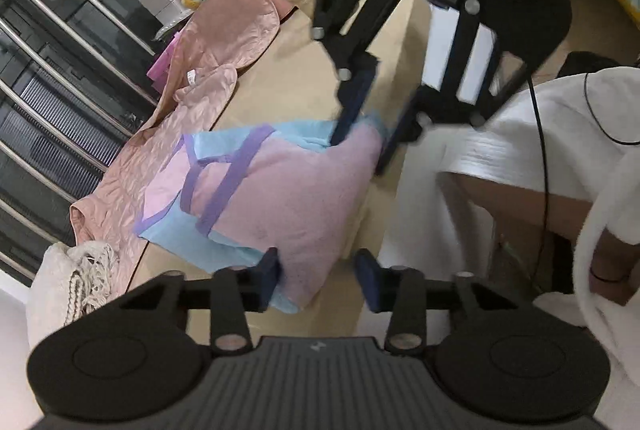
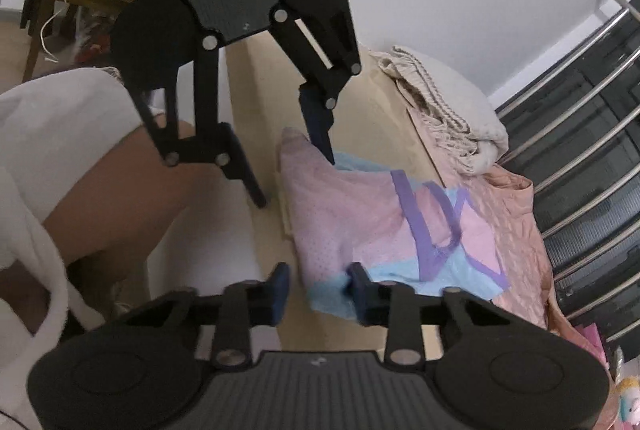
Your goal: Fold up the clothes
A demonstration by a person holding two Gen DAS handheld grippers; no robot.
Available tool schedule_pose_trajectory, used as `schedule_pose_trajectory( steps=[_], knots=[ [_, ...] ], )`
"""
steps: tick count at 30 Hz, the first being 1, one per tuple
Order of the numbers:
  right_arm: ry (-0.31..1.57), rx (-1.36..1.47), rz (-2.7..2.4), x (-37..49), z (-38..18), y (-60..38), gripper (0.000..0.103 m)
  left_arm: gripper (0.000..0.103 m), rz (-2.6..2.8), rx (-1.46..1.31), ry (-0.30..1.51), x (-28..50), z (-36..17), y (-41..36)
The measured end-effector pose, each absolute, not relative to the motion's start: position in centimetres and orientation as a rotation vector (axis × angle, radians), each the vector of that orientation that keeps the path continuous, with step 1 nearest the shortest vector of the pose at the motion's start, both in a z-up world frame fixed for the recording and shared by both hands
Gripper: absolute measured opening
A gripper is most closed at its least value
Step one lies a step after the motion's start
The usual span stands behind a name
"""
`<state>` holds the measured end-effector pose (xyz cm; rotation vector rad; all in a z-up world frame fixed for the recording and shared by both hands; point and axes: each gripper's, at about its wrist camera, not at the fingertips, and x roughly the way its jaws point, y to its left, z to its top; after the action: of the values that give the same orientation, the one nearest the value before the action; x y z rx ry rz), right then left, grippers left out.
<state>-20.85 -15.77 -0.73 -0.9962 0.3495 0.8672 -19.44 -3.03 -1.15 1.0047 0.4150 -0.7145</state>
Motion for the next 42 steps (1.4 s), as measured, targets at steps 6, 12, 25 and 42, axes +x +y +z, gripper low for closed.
schedule_pose_trajectory(
  steps=[6,12,25,42],
  knots=[
    [0.395,-0.907,0.922,-21.8,1.8,-17.7,0.006,0.012,-0.841,0.929,0.505,-20.6,2.1,-2.1],
    [0.426,-0.776,0.969,-20.1,5.7,-19.6,0.006,0.012,-0.943,0.71,0.612,-15.7,7.4,-0.6],
    [0.589,-0.464,0.655,-2.3,4.8,-18.7,0.026,0.033,-0.651,-0.024,0.882,3.6,4.9,4.2],
    [0.768,0.344,0.606,-0.3,1.1,-24.5,0.04,0.044,-0.451,-0.413,0.872,-0.3,2.8,5.3]
  ],
)
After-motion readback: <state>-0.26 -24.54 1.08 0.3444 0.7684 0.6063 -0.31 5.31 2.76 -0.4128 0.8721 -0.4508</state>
